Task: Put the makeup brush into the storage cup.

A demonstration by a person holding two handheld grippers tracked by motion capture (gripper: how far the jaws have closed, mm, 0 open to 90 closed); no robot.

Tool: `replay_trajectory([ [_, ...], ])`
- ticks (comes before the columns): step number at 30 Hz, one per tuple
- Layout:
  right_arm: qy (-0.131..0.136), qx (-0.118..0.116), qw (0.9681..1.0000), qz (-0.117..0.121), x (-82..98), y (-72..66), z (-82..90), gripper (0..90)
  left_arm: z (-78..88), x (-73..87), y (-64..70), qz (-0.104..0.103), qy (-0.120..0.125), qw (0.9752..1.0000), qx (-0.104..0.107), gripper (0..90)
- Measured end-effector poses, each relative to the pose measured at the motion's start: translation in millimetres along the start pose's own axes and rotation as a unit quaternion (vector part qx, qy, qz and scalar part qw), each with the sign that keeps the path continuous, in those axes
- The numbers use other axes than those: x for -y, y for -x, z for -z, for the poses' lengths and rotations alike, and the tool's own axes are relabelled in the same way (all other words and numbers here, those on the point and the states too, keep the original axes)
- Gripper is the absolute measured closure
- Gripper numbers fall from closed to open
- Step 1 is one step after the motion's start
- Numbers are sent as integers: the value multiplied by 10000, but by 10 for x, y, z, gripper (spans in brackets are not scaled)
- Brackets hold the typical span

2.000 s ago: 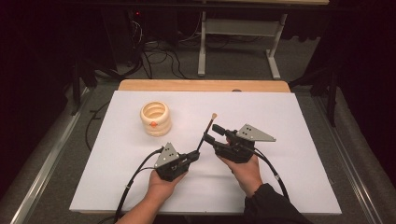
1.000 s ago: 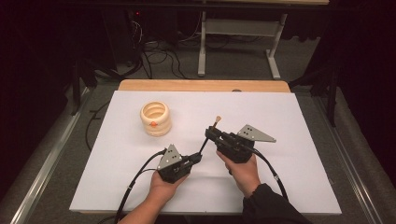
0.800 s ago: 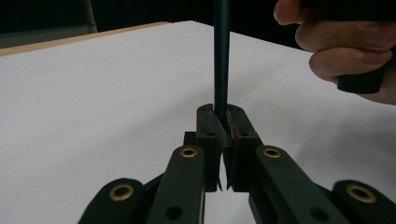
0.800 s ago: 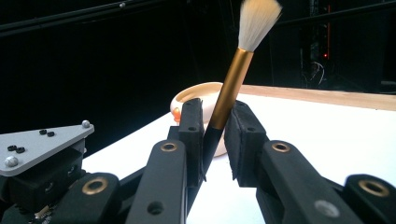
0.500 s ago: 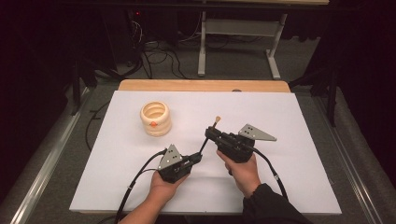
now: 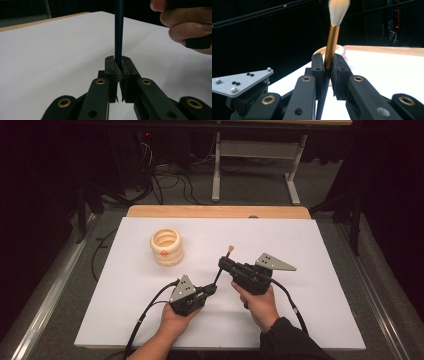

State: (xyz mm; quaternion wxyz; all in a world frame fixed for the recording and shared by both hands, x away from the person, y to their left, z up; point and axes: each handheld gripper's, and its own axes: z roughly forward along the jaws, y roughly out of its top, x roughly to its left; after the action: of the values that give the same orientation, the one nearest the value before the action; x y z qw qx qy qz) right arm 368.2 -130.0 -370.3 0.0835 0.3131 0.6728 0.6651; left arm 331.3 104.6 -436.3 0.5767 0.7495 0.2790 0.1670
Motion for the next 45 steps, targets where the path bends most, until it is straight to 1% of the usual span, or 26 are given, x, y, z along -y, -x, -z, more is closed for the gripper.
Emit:
replay_trajectory([
  [1, -5, 19, 10000, 42, 1, -3, 1, 855, 2, -6, -2, 7, 10, 10000, -7, 810],
  [3, -21, 33, 10000, 33, 1, 2, 3, 856, 4, -14, -5, 12, 1, 10000, -34, 770],
  [11, -43, 38, 9999, 100, 8, -5, 0, 856, 44, -54, -44, 111, 91, 9998, -139, 633],
  [14, -62, 44, 9999, 104, 12, -7, -2, 857, 57, -67, -56, 139, 92, 9997, -162, 608],
  [17, -103, 49, 9997, 195, 26, -14, -13, 857, 84, -94, -80, 189, 98, 9996, -165, 591],
  [22, -191, 92, 9992, 328, 53, -33, -32, 857, 96, -129, -68, 163, 110, 9997, -155, 565],
  [23, -191, 92, 9992, 328, 53, -33, -32, 857, 95, -134, -62, 136, 110, 9997, -160, 565],
  [24, -232, 87, 9990, 385, 64, -37, -39, 858, 92, -141, -50, 87, 101, 9998, -164, 558],
  [29, -311, 89, 9981, 524, 90, -61, -58, 858, 93, -158, -39, 23, 98, 9998, -166, 548],
  [30, -311, 89, 9981, 524, 90, -61, -58, 858, 93, -158, -39, 23, 98, 9998, -166, 548],
  [31, -360, 92, 9974, 620, 108, -78, -71, 858, 96, -165, -36, 17, 101, 9998, -161, 548],
  [32, -360, 92, 9974, 620, 108, -78, -71, 858, 96, -165, -36, 17, 101, 9998, -161, 548],
  [33, -398, 96, 9968, 686, 121, -90, -81, 858, 100, -173, -34, 11, 97, 9998, -149, 549],
  [36, -446, 98, 9960, 762, 142, -111, -97, 858, 109, -185, -31, 3, 100, 9999, -122, 560],
  [37, -451, 59, 9957, 812, 150, -116, -105, 858, 112, -188, -29, 8, 105, 9999, -111, 568],
  [40, -496, 68, 9952, 845, 165, -132, -115, 858, 116, -193, -28, 19, 111, 9999, -86, 583],
  [41, -540, 42, 9947, 879, 184, -148, -130, 858, 119, -196, -24, 26, 120, 9999, -83, 592],
  [45, -580, 1, 9937, 957, 207, -170, -148, 858, 126, -199, -26, 34, 124, 9999, -63, 618],
])
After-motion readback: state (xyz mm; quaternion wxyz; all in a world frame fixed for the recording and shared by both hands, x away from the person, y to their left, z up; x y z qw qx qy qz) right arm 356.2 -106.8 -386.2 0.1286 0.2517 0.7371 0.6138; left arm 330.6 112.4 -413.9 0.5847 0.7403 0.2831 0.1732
